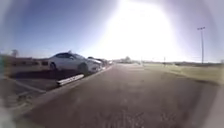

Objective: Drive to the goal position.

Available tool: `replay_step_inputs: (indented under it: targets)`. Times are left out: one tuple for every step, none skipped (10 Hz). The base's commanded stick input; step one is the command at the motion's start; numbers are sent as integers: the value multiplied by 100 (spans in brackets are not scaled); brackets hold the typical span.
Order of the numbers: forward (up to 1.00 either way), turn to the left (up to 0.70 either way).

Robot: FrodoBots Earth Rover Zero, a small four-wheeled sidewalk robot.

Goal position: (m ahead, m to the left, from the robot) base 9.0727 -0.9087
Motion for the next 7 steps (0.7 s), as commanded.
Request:
replay_step_inputs:
  targets:
    - [70, 0]
    - [70, 0]
    - [70, 0]
    - [70, 0]
    - [70, 0]
    - [70, 0]
    - [70, 0]
